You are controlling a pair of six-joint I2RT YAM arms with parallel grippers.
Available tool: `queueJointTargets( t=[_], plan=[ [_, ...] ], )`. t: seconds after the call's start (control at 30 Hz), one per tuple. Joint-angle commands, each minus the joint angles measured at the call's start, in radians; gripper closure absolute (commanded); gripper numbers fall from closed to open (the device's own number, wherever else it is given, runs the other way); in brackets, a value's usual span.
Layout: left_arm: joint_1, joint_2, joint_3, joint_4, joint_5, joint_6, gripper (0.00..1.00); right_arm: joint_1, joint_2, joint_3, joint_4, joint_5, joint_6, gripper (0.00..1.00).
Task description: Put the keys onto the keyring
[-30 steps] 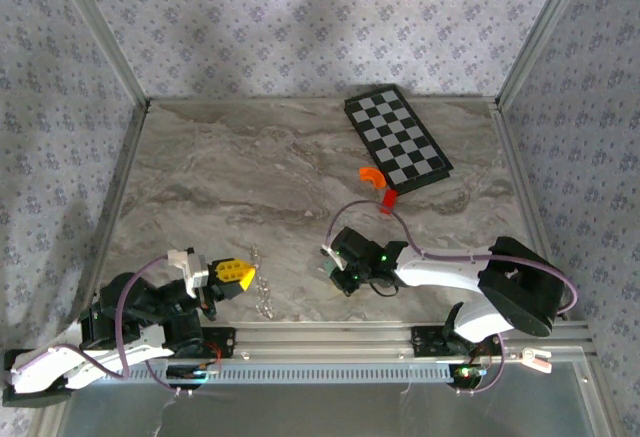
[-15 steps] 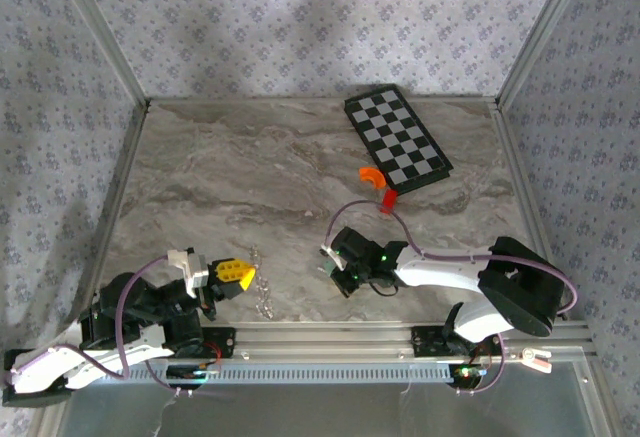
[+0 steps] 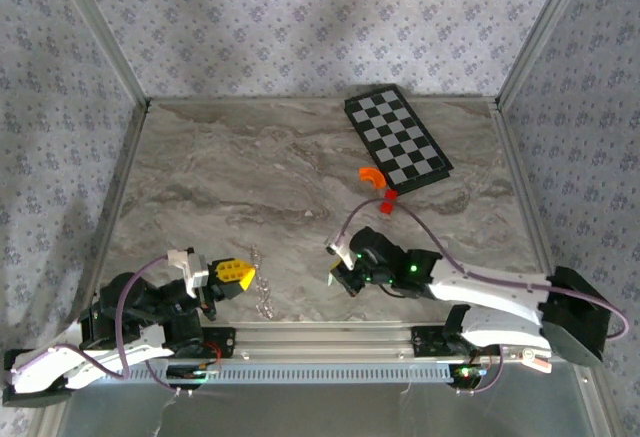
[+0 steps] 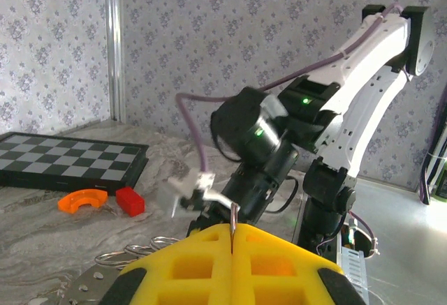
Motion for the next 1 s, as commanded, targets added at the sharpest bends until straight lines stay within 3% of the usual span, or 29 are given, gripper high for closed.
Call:
queueJointTargets(
  t=[0.0, 0.33, 0.63, 0.97],
  plan=[
    [-0.004, -0.014, 0.017, 0.06, 0.005, 0.016, 1.0, 0.022, -0.111, -0.03, 0.032, 0.014, -0.061, 1.0],
    [-0.004, 0.011, 0.048, 0.056, 0.031, 0.043, 1.0, 0.084, -0.311, 0.064, 0.039, -0.078, -0.176, 1.0],
    [-0.003, 0.166, 0.145, 0.024, 0.149, 0.111, 1.0, 0.08, -0.314, 0.214, -0.018, -0.346, -0.172, 1.0],
    [-0.004, 0.271, 0.205, -0.014, 0.216, 0.174, 1.0, 0.087, -0.268, 0.364, -0.199, -0.425, -0.159, 1.0]
  ],
)
